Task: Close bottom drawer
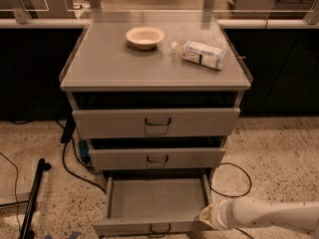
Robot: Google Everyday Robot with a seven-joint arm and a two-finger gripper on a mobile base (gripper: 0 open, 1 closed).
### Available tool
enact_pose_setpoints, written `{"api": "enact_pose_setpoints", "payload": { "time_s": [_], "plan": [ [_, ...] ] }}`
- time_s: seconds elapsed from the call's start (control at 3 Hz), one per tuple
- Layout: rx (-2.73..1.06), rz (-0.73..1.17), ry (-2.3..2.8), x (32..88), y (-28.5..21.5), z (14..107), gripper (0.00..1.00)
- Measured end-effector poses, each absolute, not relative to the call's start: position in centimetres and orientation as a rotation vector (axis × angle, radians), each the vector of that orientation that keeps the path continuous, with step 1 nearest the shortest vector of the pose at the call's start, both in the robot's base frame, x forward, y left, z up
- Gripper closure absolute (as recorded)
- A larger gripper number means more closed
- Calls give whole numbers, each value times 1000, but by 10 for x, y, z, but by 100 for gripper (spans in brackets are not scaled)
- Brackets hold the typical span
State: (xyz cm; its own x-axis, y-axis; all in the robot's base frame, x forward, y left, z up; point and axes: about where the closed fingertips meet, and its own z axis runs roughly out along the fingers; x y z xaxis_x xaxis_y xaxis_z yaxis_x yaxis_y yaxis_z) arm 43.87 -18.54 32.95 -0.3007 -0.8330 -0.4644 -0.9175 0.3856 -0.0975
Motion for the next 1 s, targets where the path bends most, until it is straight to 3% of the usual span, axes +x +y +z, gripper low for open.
{"api": "enact_pose_setpoints", "payload": {
  "time_s": [1.0],
  "plan": [
    [-1453, 366, 2085, 427, -196, 280, 100]
  ]
}}
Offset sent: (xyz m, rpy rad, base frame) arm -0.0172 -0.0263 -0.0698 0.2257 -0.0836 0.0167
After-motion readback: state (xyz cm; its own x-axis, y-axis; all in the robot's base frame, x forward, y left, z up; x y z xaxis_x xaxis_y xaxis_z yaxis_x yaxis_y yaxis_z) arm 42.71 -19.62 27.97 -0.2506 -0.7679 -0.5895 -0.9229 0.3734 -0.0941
